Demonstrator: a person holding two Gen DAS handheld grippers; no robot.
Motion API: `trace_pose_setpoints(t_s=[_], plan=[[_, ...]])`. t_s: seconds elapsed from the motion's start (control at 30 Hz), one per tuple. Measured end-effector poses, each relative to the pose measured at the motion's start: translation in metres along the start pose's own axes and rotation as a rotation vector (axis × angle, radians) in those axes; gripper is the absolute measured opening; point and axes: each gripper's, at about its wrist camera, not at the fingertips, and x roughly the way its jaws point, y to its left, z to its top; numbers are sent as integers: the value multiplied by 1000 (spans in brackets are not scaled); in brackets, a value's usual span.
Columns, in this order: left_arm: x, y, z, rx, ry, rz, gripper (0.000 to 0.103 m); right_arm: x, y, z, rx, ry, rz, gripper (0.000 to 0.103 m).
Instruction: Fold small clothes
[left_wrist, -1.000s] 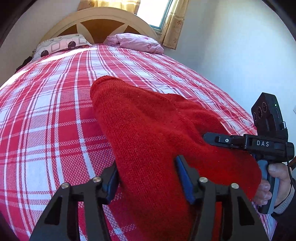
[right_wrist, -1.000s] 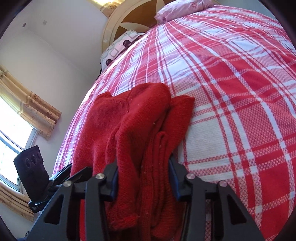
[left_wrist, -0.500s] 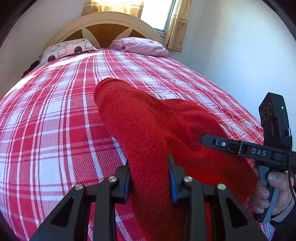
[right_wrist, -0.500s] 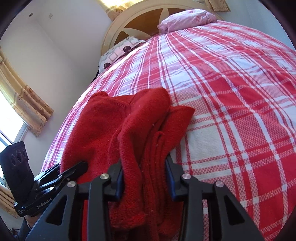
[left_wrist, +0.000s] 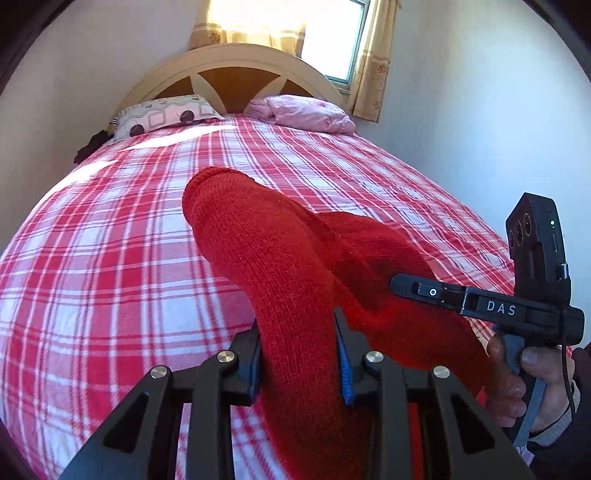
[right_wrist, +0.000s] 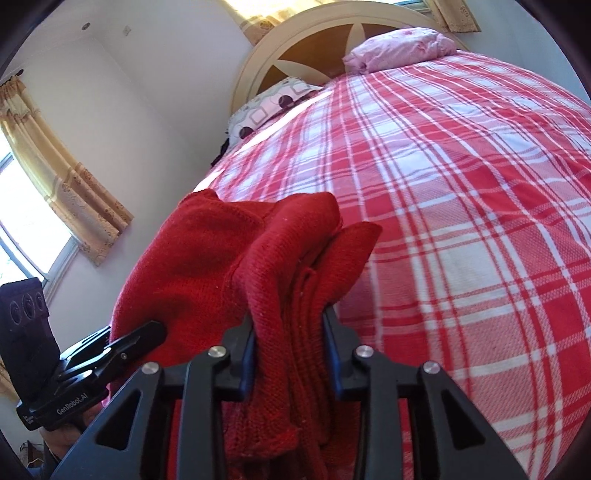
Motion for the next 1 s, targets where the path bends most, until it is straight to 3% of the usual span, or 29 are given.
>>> trace_pose_setpoints(t_s=[0.7, 1.0], plan=[[-135, 72, -54, -106, -96, 183, 33, 19, 149, -45, -198, 77, 190, 32], [-168, 108, -85, -175, -112, 258, 33, 43, 199, -68, -260, 129, 257, 32]])
